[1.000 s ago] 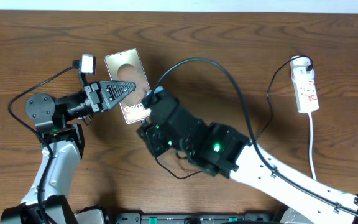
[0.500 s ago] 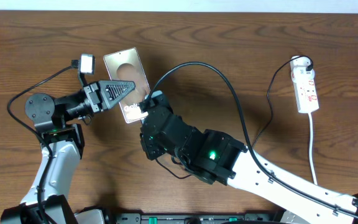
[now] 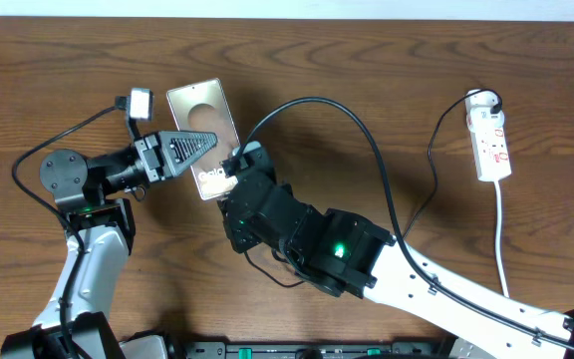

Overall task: Plug charger to phone and switch on socket
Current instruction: 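Open the right gripper off the plug and withdraw the right arm, then carry the phone with the left gripper to table centre and lower it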

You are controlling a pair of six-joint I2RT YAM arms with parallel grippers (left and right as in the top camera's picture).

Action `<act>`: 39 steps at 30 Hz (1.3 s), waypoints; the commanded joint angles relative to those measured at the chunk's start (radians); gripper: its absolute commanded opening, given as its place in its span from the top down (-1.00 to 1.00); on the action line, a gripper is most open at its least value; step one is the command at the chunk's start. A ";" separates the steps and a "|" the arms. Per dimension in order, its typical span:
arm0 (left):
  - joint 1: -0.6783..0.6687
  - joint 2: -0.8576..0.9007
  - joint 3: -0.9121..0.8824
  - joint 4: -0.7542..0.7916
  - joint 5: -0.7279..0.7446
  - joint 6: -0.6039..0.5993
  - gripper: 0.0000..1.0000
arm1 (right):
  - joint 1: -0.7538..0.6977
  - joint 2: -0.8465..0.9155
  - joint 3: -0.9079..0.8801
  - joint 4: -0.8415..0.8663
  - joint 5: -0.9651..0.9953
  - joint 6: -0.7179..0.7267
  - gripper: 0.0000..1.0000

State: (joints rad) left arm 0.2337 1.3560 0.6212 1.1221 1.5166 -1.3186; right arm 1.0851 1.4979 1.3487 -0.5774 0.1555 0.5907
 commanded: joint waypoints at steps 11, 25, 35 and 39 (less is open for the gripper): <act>-0.103 -0.009 0.005 0.002 -0.055 0.151 0.85 | -0.004 -0.278 0.023 -0.248 -0.061 0.026 -0.72; -0.436 -0.009 0.021 -0.490 -0.533 0.533 0.86 | -0.004 -0.530 0.023 -0.446 0.064 0.027 -0.93; -0.598 0.049 0.179 -0.917 -0.746 0.833 0.86 | -0.004 -0.531 0.023 -0.552 0.114 0.064 -0.99; -0.598 0.134 0.220 -0.916 -0.730 0.833 0.86 | -0.004 -0.531 0.023 -0.569 0.128 0.071 -0.99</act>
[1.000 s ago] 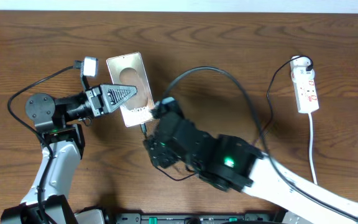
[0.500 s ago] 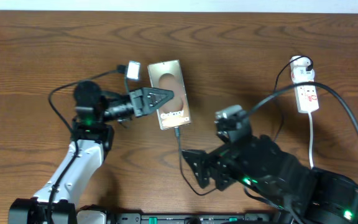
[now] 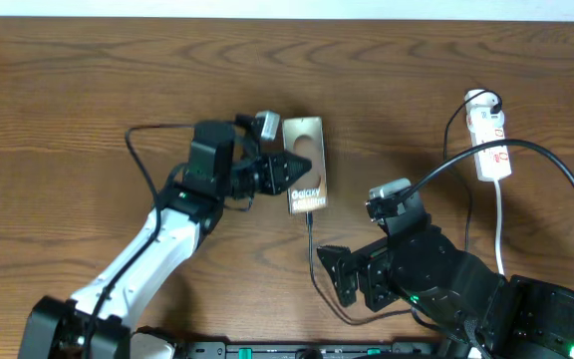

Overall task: Plug charger to phone and switch on socket
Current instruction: 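Carry the phone with the left gripper to table centre and lower it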

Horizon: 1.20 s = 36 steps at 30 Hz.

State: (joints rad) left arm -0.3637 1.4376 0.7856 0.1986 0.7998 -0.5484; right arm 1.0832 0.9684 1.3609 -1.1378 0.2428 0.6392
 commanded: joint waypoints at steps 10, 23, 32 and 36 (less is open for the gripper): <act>0.000 0.289 0.130 0.008 0.138 0.112 0.86 | -0.003 0.007 0.010 -0.082 0.137 0.073 -0.99; 0.002 0.443 0.130 -0.004 0.132 0.177 0.86 | -0.003 0.029 0.010 -0.136 0.190 0.131 -0.98; 0.037 0.450 0.130 -0.011 0.161 0.175 0.86 | -0.003 0.096 0.010 -0.138 0.235 0.131 -0.99; 0.077 0.454 0.130 -0.011 0.157 0.174 0.86 | -0.003 0.132 0.010 -0.137 0.253 0.131 -0.99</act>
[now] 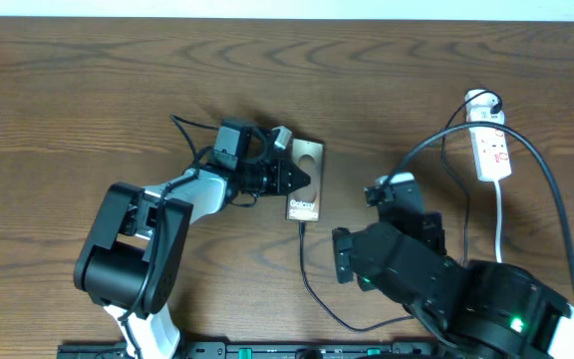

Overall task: Plug charger to phone and switch on socket
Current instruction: 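Carry the phone with the left gripper to table centre and lower it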

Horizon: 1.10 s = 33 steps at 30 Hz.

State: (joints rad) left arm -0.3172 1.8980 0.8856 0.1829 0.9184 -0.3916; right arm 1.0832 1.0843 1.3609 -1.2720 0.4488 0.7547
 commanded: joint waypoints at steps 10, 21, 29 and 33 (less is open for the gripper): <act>0.052 0.012 0.030 -0.048 0.044 -0.014 0.86 | -0.008 0.053 0.010 0.000 0.144 0.043 -0.99; 0.068 0.144 0.030 -0.071 0.095 -0.014 0.85 | -0.067 0.055 0.010 -0.002 0.143 0.090 -0.99; 0.092 0.144 0.030 -0.124 0.037 -0.010 0.66 | -0.070 0.055 0.010 0.003 0.143 0.106 -0.99; 0.092 0.144 0.030 -0.130 0.030 -0.009 0.37 | -0.070 0.055 0.010 0.000 0.135 0.106 -0.98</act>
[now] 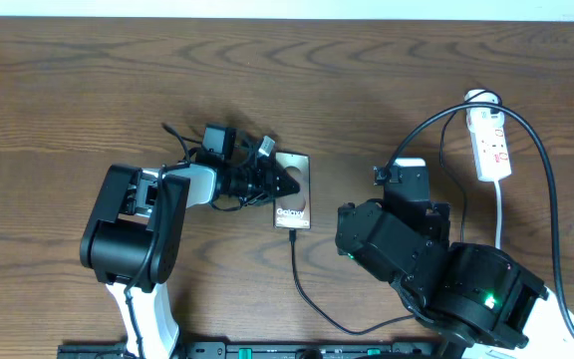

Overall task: Plug charger to phone and switch on socket
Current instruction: 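Carry the phone with the left gripper to table centre and lower it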

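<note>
A bronze phone point(293, 207) marked "Galaxy" lies at mid-table. My left gripper point(285, 183) reaches in from the left, its dark fingers closed on the phone's upper left edge. A black charger cable point(300, 289) is plugged into the phone's near end and runs toward the front and right, under my right arm. The white socket strip point(492, 142) with red switches lies at the far right, with a plug point(481, 98) in its far end. My right gripper point(408, 179) sits between phone and strip; its fingers are hidden under the wrist.
The bulky right arm point(446, 279) fills the front right of the table. The black cable point(536, 150) arcs over it from the strip's plug, and the strip's white lead point(501, 229) runs to the front. The left arm's base point(133, 229) stands at the left.
The phone, with the left gripper on it, has shifted slightly left and toward the front. The right wrist has moved a little to the right, toward the socket strip.
At first the left gripper held the phone at the left while the right gripper was at its near end with the cable. Then the phone, cable plugged in, was at mid-table and the right arm had drawn back right. Now the right wrist is nearer the strip.
</note>
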You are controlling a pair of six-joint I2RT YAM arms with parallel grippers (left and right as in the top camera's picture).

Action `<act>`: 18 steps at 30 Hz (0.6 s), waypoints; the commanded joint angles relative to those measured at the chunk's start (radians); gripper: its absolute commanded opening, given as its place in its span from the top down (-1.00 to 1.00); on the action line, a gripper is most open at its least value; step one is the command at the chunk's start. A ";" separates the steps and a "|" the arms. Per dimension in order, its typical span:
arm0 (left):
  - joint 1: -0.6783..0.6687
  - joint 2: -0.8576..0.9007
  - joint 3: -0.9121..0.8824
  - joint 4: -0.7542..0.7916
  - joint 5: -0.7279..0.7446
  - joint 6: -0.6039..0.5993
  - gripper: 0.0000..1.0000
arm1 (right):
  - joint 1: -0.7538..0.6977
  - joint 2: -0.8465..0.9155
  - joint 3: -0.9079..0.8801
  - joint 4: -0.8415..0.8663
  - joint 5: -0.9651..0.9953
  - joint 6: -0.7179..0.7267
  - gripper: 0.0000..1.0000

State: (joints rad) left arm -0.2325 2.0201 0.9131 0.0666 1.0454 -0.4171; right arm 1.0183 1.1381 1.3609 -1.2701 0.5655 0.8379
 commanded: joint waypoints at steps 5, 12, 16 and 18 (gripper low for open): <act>0.007 0.022 0.003 -0.015 -0.107 0.016 0.18 | -0.005 0.001 0.010 -0.002 0.003 0.050 -0.98; 0.007 0.022 0.003 -0.097 -0.219 0.046 0.08 | -0.005 0.001 0.010 -0.003 0.001 0.104 -0.99; 0.007 0.022 0.003 -0.142 -0.244 0.088 0.08 | -0.005 0.001 0.010 -0.003 0.000 0.171 -0.99; 0.007 0.022 0.003 -0.154 -0.265 0.088 0.08 | -0.005 0.001 0.010 -0.003 0.001 0.180 -0.98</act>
State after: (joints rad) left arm -0.2325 1.9953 0.9470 -0.0467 1.0134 -0.3737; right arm 1.0183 1.1381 1.3609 -1.2709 0.5533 0.9554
